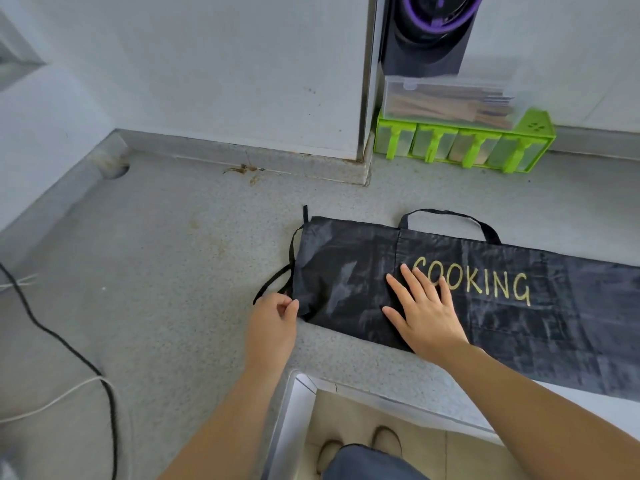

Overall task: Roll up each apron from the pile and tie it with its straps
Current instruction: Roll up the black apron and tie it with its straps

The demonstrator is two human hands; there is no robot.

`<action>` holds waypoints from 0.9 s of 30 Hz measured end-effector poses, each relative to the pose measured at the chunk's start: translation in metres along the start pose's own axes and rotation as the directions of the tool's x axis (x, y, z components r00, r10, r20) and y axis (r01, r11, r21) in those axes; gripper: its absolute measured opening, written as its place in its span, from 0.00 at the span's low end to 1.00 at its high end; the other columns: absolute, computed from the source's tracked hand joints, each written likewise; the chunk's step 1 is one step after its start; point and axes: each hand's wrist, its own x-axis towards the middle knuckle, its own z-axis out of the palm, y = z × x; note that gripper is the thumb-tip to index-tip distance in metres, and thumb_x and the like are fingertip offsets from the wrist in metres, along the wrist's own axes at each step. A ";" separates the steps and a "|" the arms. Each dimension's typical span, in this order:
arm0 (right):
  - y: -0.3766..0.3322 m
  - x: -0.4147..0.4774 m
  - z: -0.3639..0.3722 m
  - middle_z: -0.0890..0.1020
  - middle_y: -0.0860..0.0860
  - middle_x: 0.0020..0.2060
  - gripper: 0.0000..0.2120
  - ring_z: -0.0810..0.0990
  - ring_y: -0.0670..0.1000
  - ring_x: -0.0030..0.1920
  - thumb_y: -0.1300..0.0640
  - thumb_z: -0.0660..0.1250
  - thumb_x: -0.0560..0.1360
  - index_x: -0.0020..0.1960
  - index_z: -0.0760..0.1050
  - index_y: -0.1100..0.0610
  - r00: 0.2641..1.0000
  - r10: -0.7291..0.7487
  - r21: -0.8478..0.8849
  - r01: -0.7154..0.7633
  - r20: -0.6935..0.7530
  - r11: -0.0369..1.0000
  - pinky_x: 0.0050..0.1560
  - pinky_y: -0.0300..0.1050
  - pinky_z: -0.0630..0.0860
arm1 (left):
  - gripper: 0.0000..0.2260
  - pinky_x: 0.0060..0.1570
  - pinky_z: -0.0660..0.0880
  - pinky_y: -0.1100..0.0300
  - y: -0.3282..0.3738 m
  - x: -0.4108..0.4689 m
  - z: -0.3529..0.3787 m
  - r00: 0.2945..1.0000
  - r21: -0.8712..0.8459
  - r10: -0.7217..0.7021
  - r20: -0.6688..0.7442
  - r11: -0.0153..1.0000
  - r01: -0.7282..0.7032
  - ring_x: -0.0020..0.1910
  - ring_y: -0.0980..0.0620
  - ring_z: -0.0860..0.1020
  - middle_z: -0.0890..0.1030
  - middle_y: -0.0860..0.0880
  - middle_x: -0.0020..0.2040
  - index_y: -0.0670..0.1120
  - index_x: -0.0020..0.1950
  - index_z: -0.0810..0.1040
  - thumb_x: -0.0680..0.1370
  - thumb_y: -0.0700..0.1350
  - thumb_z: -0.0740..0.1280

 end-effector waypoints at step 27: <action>-0.002 0.019 -0.034 0.67 0.48 0.67 0.27 0.63 0.54 0.69 0.40 0.54 0.79 0.74 0.58 0.49 1.000 -0.021 0.017 0.022 -0.018 1.000 0.73 0.54 0.57 | 0.09 0.40 0.73 0.62 0.013 0.083 -0.044 0.915 -0.484 -0.305 -0.264 0.862 0.148 0.41 0.52 0.77 0.78 0.45 0.49 0.40 0.60 0.74 0.82 0.39 0.59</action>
